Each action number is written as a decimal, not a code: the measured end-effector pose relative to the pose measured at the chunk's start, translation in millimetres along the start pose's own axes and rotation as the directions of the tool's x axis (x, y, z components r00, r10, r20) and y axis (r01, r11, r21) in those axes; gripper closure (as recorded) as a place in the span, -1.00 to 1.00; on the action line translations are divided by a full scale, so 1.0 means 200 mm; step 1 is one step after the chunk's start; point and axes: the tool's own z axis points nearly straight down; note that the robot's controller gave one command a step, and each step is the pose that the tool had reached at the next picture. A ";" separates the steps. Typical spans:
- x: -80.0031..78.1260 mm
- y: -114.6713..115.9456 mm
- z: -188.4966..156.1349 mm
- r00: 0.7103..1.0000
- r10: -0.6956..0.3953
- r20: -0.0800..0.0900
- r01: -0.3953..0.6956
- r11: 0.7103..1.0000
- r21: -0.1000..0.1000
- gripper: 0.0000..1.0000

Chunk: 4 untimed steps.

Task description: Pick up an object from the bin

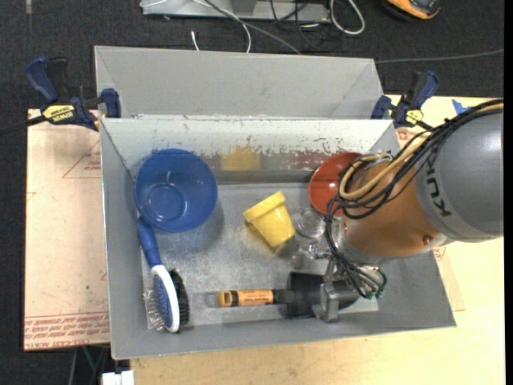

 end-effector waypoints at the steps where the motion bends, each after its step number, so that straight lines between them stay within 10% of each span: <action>1: -0.02 0.11 -0.02 0.993 -0.116 0.002 0.116 0.993 0.001 -1.00; 2: -0.01 0.01 0.00 1.000 -0.006 0.005 0.006 1.000 -0.001 1.00; 4: -0.01 0.01 -0.02 1.000 -0.007 0.006 0.007 1.000 -0.001 1.00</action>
Offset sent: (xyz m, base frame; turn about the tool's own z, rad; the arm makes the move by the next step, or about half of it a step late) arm 0.0000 0.0012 0.0001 -0.0061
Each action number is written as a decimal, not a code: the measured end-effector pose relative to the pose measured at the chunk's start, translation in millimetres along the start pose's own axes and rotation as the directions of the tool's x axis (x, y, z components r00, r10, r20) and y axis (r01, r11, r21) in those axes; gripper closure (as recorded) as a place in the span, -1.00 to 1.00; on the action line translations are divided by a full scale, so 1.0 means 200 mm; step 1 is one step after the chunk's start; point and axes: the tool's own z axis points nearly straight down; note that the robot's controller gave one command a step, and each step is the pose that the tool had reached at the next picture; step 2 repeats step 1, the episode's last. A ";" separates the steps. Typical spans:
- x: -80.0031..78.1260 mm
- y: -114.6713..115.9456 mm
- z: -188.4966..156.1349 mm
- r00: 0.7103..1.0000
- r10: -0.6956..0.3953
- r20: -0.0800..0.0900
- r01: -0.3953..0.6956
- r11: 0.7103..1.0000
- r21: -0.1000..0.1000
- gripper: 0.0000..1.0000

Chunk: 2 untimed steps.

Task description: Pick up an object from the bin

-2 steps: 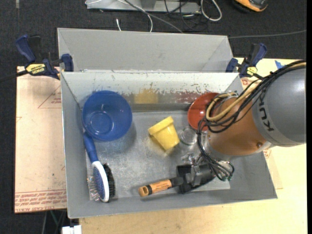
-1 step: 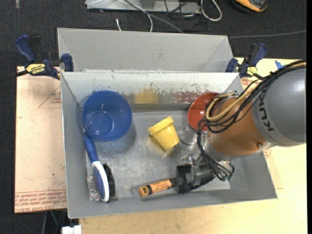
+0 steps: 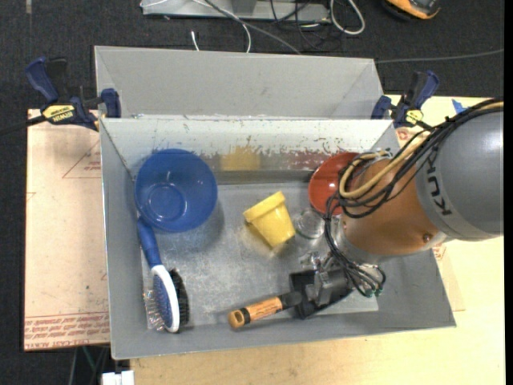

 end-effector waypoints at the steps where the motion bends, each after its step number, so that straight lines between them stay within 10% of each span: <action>1: 0.01 0.00 -0.14 1.000 0.000 -0.010 0.000 1.000 -0.003 1.00; 2: 0.01 0.00 -0.14 1.000 0.000 -0.010 0.000 1.000 -0.003 1.00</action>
Offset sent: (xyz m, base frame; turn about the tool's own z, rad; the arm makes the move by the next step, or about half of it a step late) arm -0.0021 0.0005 0.0692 -0.0001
